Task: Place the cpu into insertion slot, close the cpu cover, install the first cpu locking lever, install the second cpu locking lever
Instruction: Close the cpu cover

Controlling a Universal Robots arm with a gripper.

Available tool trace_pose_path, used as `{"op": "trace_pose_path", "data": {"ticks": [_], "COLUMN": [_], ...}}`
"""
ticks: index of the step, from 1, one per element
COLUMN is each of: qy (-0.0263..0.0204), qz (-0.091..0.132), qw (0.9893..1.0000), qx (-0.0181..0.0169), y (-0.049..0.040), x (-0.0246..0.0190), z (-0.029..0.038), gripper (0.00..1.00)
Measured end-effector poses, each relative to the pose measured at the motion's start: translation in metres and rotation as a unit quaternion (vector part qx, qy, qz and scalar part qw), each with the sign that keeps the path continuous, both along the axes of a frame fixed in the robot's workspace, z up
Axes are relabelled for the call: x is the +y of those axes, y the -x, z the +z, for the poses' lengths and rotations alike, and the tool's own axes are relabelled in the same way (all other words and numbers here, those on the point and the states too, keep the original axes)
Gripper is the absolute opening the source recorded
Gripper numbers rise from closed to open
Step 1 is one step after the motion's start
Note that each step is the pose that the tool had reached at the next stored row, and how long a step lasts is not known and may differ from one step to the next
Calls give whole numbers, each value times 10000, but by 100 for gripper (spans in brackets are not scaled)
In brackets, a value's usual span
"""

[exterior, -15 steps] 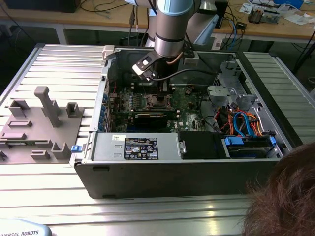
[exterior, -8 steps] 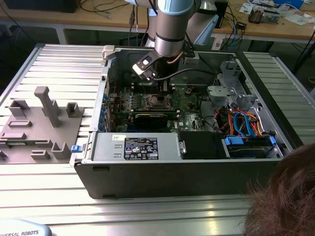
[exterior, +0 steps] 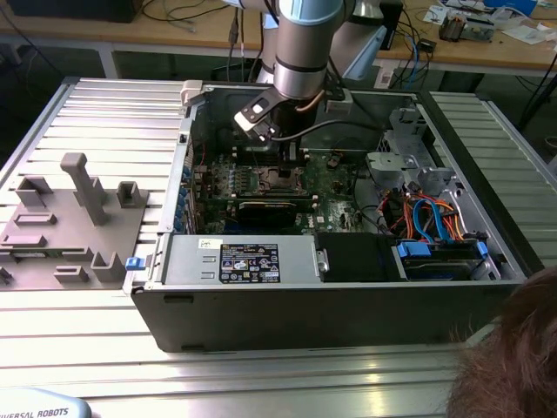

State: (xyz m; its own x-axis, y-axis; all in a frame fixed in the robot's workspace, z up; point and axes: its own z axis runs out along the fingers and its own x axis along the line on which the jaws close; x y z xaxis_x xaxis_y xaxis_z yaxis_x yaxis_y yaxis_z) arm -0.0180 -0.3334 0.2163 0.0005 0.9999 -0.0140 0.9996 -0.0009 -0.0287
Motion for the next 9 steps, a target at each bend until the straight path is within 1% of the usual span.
{"op": "trace_pose_path", "data": {"ticks": [9], "qy": [0], "qz": [0], "qw": [10000], "qx": [0], "y": [0], "x": [0], "z": [40], "gripper": [11]}}
